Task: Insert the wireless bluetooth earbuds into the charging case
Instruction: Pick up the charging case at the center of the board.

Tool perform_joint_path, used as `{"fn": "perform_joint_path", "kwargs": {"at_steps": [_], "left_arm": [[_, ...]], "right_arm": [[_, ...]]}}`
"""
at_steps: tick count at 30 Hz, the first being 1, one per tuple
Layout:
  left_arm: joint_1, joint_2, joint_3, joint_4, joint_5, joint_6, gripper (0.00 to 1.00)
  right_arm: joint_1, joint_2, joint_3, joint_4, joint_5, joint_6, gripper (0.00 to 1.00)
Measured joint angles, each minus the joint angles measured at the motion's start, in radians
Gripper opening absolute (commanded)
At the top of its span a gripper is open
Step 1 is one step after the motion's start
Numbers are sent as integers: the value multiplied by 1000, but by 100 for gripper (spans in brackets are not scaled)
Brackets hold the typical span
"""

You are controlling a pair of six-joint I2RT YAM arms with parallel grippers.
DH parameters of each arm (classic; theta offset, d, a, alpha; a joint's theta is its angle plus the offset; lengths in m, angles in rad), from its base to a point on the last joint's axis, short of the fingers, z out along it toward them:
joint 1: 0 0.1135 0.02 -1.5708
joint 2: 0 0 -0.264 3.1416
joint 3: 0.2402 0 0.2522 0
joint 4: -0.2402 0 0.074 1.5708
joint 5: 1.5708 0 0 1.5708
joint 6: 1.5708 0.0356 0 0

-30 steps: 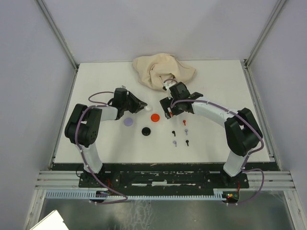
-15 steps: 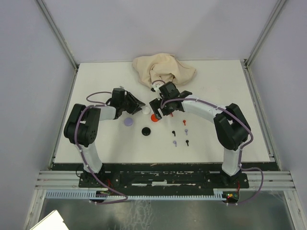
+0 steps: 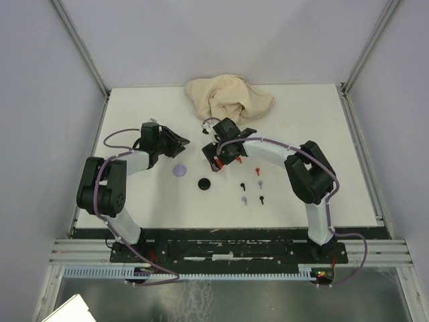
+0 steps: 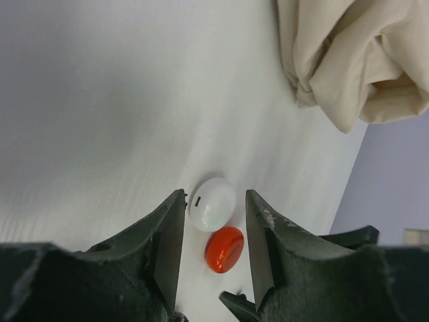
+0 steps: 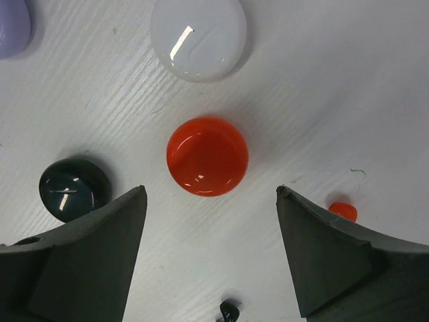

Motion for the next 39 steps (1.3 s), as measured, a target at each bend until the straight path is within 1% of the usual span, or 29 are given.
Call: {"fn": "perform_joint_path", "kwargs": {"at_steps": [8,17,21,24,29,34,36,39], "left_arm": [[0,-144,-25,2,-1,1,48],[0,-198,-57,-1,-1,0,48],[0,-204,-65,-6,0,1,48],[0,-212,-68,-11,0,0,48],[0,-216,-69,-12,0,0,47],[1,-216,-70,-12,12,1,47],[1,-216,-70,-9,32,0,47],[1,-211,-70,27,93,-2,47]], "right_arm": [[13,45,23,-16,0,-5,79],[15,87,66,-21,2,-10,73],[16,100,76,-23,9,-18,67],[17,104,82,-24,13,-23,58],[19,105,84,-28,22,-30,41],[20,102,79,-16,39,-31,37],[20,78,35,26,51,-33,37],[17,-2,-69,82,60,-34,37]]}}
